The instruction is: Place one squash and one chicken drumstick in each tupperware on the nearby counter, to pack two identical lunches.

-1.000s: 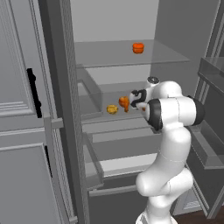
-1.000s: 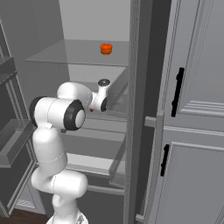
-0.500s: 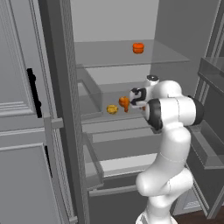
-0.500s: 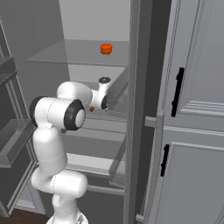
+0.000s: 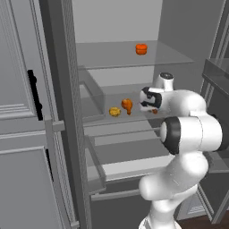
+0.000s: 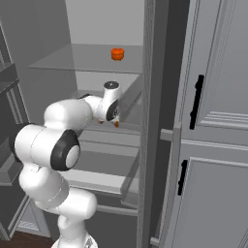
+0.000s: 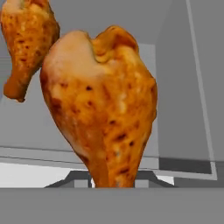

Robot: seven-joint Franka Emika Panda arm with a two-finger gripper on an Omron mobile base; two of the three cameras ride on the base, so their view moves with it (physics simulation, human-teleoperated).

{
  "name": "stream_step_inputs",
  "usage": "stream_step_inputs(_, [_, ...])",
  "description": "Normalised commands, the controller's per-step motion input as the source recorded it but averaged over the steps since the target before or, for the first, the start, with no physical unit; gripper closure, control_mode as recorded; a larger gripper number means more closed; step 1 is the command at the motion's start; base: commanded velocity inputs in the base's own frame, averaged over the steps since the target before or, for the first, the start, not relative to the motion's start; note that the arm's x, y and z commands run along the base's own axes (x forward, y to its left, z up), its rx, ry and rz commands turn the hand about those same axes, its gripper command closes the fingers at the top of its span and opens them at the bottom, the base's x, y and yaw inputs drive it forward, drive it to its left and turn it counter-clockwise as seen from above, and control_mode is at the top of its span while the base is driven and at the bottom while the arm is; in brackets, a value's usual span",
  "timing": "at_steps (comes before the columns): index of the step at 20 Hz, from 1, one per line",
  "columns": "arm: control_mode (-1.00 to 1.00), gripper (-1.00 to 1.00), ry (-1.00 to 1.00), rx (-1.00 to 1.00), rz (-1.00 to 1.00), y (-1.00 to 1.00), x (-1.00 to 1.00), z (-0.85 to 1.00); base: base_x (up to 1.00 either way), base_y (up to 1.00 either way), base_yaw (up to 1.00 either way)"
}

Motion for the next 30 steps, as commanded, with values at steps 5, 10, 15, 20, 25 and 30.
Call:
stream_step_inputs(5, [-1.0,1.0,0.03,0.0,0.04,0.0,-1.0,1.0,0.0,0.0,0.0])
stream_step_inputs(10, [-1.0,1.0,0.01,0.0,0.0,0.35,-1.0,0.4,0.0,0.0,0.0])
stream_step_inputs(15, [-1.0,1.0,0.03,0.0,0.0,0.41,-1.0,0.75,0.0,0.0,0.0])
stream_step_inputs(20, [-1.0,1.0,0.01,0.0,0.05,0.17,-1.0,0.83,0.0,0.0,0.0])
stream_step_inputs(25, [-1.0,1.0,0.0,0.0,0.1,0.13,-1.0,0.06,0.0,0.0,0.0])
stream_step_inputs(30, [-1.0,1.0,0.0,0.0,0.04,0.08,-0.8,-0.19,0.0,0.0,0.0])
